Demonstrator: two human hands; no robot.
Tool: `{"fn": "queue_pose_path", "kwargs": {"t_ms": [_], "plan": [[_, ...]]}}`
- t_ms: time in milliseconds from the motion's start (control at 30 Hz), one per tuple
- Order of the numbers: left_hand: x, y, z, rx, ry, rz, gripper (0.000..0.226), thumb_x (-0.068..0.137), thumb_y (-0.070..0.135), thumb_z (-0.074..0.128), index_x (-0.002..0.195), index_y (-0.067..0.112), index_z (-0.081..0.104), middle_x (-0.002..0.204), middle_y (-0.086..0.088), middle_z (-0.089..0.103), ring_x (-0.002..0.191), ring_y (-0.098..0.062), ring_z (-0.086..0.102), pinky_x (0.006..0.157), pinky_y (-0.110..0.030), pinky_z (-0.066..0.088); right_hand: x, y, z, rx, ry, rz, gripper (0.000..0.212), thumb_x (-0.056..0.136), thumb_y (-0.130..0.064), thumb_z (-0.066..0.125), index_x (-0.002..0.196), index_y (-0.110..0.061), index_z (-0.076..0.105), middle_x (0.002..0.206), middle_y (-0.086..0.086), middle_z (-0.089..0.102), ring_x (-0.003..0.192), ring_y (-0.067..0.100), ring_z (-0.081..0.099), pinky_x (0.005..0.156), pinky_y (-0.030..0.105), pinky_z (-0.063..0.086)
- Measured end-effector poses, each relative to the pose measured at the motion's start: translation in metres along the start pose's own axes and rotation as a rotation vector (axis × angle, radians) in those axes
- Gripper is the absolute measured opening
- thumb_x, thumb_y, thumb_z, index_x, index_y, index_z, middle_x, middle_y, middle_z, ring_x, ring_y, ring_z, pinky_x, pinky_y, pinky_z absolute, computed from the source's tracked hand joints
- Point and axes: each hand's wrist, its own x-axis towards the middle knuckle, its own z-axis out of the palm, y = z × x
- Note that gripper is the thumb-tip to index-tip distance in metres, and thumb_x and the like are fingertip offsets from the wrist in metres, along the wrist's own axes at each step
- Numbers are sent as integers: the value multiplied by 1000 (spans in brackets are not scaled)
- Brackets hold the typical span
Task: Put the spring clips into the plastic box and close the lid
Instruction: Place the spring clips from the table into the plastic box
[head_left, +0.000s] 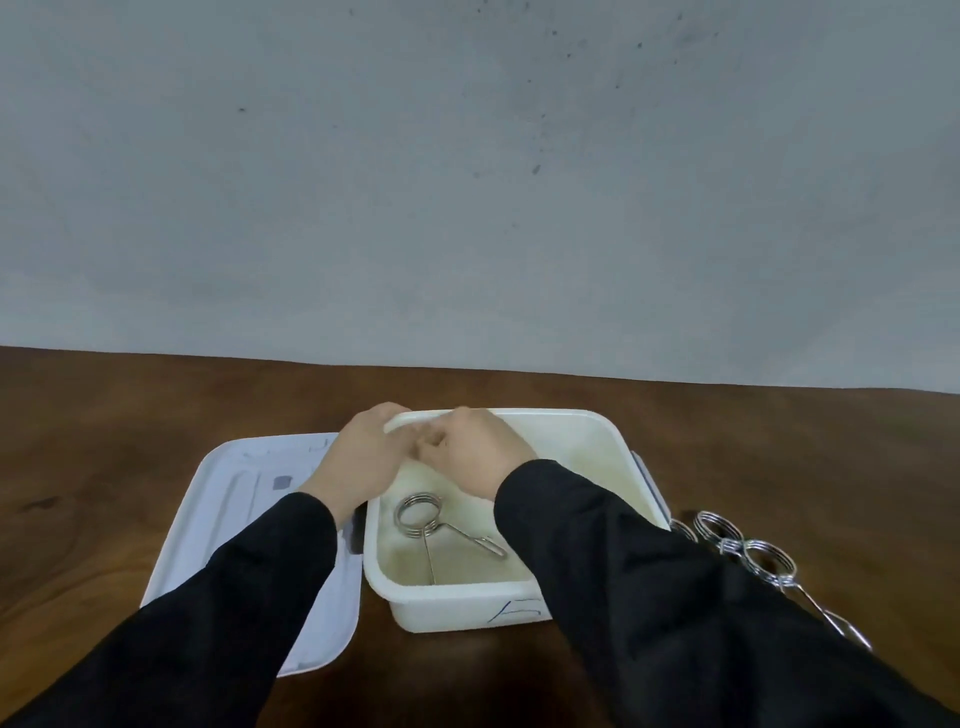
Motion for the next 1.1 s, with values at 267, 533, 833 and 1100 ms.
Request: {"fn": "queue_pose_path", "kwargs": {"t_ms": [267,533,833,1100], "plan": [[-1,3,2,94,36,11,28,97,32,50,117,16,64,108,-1,64,96,-21,56,74,-30,38,-80,167,-118,22,350,404,29,97,-41,55,100,-15,69,94,0,68,87,20,61,73,31,46],[-4,8,3,99,47,-16,27,96,32,51,115,18,64,107,-5,65,95,-27,57,78,-34,40,-156,275,-94,-351,-330,804,39,94,-32,64,127,-10,63,134,6,63,122,23,58,100,31,46],[-4,8,3,77,38,-41,26,97,32,51,115,20,64,108,-2,64,95,-24,56,76,-33,38,-149,303,-61,-395,-416,871,48,99,-38,49,138,-12,58,141,4,58,129,25,55,108,35,45],[-4,8,3,88,46,-29,25,97,31,51,114,19,65,101,-2,63,90,-24,56,70,-32,37,-150,318,-66,-229,-162,973,41,89,-31,66,125,-10,68,123,4,68,114,23,64,94,31,54]]}}
